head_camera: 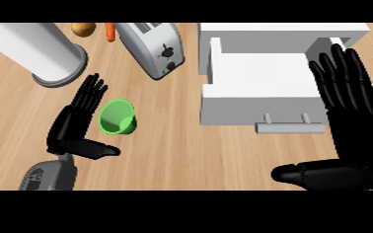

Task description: Pick up the cup, place it into the drawer and close the drawer

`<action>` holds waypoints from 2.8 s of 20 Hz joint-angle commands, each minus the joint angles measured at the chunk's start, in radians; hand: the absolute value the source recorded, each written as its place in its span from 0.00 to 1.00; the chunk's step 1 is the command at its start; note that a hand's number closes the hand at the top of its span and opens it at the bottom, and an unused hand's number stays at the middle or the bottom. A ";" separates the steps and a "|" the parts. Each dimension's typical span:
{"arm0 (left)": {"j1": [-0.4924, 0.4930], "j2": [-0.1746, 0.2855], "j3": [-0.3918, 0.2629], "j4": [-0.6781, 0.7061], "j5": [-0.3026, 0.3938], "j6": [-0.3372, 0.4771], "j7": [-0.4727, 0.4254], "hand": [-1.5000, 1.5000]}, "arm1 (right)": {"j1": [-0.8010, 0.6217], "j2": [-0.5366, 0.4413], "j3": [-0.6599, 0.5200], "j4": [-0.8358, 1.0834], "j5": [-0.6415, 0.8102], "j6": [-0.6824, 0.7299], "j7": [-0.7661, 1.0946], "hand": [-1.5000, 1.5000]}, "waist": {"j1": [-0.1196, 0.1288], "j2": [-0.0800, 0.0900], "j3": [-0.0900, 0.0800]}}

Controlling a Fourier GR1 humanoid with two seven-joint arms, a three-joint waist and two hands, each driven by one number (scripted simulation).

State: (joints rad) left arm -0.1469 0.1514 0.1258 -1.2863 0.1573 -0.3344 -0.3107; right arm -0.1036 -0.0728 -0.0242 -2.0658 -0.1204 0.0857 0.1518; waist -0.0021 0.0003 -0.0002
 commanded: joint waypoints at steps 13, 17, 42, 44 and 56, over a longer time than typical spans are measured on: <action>-0.188 0.022 0.054 0.530 -0.102 -0.002 -0.304 0.00 | -0.056 0.007 0.007 -0.009 -0.002 -0.021 0.065 0.00 | -0.004 0.002 -0.001; -0.107 -0.011 0.027 0.449 -0.109 0.031 -0.308 0.00 | -0.034 -0.007 -0.004 0.020 -0.004 0.013 0.025 0.00 | 0.002 0.000 0.000; -0.378 0.058 0.094 0.986 -0.141 -0.059 -0.592 0.00 | -0.022 0.001 0.010 -0.034 -0.015 0.017 0.062 0.00 | -0.008 0.003 -0.001; -0.396 0.023 0.095 1.045 -0.149 -0.044 -0.616 0.00 | -0.023 0.016 0.035 -0.026 0.013 0.009 0.044 0.00 | -0.016 0.006 -0.002; -0.375 0.036 0.092 1.046 -0.117 -0.271 -0.631 1.00 | 0.012 -0.039 -0.043 -0.043 -0.075 0.066 0.052 0.00 | -0.026 0.008 -0.003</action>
State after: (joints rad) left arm -0.5345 0.1970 0.2180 -0.2503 0.0335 -0.4646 -0.8412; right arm -0.1065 -0.0819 -0.0307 -2.0911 -0.1531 0.1256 0.1889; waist -0.0187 0.0067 -0.0023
